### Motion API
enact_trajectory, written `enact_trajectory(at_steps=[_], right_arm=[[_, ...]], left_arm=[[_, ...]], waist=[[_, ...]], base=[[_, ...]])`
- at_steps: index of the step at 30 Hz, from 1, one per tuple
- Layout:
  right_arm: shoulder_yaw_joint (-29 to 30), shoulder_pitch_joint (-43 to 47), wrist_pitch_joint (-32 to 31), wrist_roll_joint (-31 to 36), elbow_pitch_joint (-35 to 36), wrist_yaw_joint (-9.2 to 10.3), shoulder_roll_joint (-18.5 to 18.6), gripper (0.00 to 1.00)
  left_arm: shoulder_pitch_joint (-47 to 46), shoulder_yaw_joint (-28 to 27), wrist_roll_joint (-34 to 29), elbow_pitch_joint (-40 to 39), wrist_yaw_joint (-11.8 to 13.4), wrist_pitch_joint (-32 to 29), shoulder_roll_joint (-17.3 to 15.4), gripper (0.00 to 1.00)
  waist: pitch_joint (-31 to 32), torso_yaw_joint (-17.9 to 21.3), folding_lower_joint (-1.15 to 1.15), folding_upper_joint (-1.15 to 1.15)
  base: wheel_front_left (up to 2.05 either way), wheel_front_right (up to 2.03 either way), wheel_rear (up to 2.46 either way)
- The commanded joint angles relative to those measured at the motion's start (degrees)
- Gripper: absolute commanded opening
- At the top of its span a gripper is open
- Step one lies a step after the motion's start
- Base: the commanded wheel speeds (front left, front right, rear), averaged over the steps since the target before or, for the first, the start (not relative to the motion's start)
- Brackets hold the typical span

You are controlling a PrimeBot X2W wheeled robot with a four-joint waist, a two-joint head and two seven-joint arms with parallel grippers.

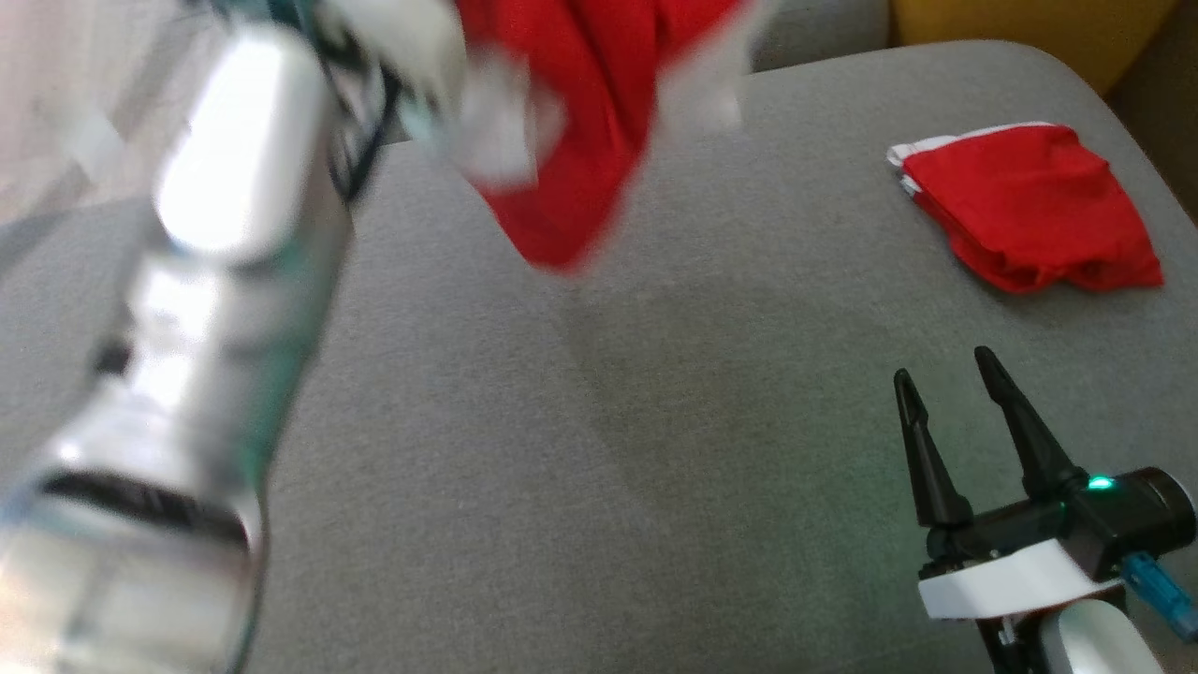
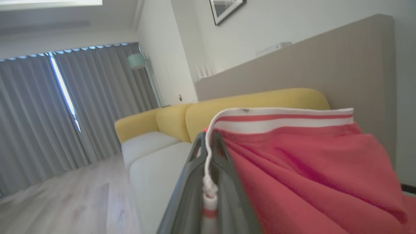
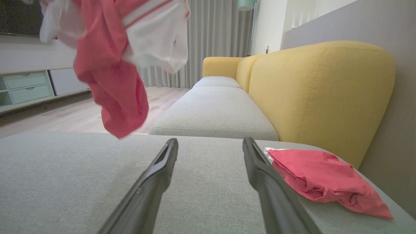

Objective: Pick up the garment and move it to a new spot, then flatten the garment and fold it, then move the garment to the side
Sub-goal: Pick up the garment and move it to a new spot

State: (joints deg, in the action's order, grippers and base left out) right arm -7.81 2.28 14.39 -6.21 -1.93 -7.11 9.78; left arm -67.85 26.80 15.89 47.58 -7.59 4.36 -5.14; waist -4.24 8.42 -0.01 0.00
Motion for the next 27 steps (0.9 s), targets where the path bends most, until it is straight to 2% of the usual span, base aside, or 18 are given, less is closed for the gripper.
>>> enact_trajectory(at_steps=[1, 3, 7, 13, 14, 15, 22, 27], right_arm=[[-1.2, -0.7, 0.6, 0.5, 2.2, -0.37, -0.2, 1.00], [-1.5, -0.8, 0.6, 0.5, 2.3, -0.37, -0.5, 1.00], [-1.1, -0.8, 0.6, 0.5, 2.2, -0.37, -0.8, 1.00], [-1.4, -0.9, 0.6, 0.3, 1.1, -0.37, -0.6, 1.00], [-1.2, -0.7, 0.6, 0.3, 0.9, -0.37, -0.7, 1.00], [-1.1, -0.5, 0.6, 0.2, 0.7, -0.37, -0.8, 1.00], [0.7, 2.1, 0.6, -0.5, -1.5, -0.37, -1.7, 1.00], [3.0, 4.4, 0.6, -0.9, -2.3, -0.37, -2.9, 1.00]], left_arm=[[3.9, -0.4, 1.5, -2.1, 0.1, 1.0, -2.6, 0.00], [9.4, 0.6, 1.5, -2.4, 0.3, 2.7, -2.9, 0.00], [21.9, 2.9, 1.7, -1.2, 1.9, 6.1, -1.2, 0.00], [32.3, 3.6, 3.4, -0.1, 3.7, 9.9, 0.9, 0.00], [33.6, 3.5, 3.6, -0.6, 4.3, 10.3, 1.2, 0.47], [34.8, 3.3, 3.8, -1.2, 5.1, 10.4, 1.5, 1.00], [46.1, 2.4, -1.0, -17.1, 12.4, 10.6, 2.1, 1.00], [56.6, 0.2, -5.6, -29.0, 16.4, 10.6, 1.0, 1.00]], waist=[[-1.1, 1.0, 0.01, 0.00], [-1.9, 1.3, 0.01, 0.00], [-3.1, 0.9, 0.01, 0.00], [-3.0, -0.5, 0.01, 0.00], [-2.7, -1.2, 0.01, 0.00], [-2.3, -1.8, 0.01, 0.00], [3.5, -7.0, 0.01, 0.00], [6.5, -10.1, 0.01, 0.00]], base=[[0.00, 0.00, 0.00], [0.00, 0.00, 0.00], [0.00, 0.00, 0.00], [0.00, 0.00, 0.00], [0.00, 0.00, 0.00], [0.00, 0.00, 0.00], [0.00, 0.00, 0.00], [0.00, 0.00, 0.00]])
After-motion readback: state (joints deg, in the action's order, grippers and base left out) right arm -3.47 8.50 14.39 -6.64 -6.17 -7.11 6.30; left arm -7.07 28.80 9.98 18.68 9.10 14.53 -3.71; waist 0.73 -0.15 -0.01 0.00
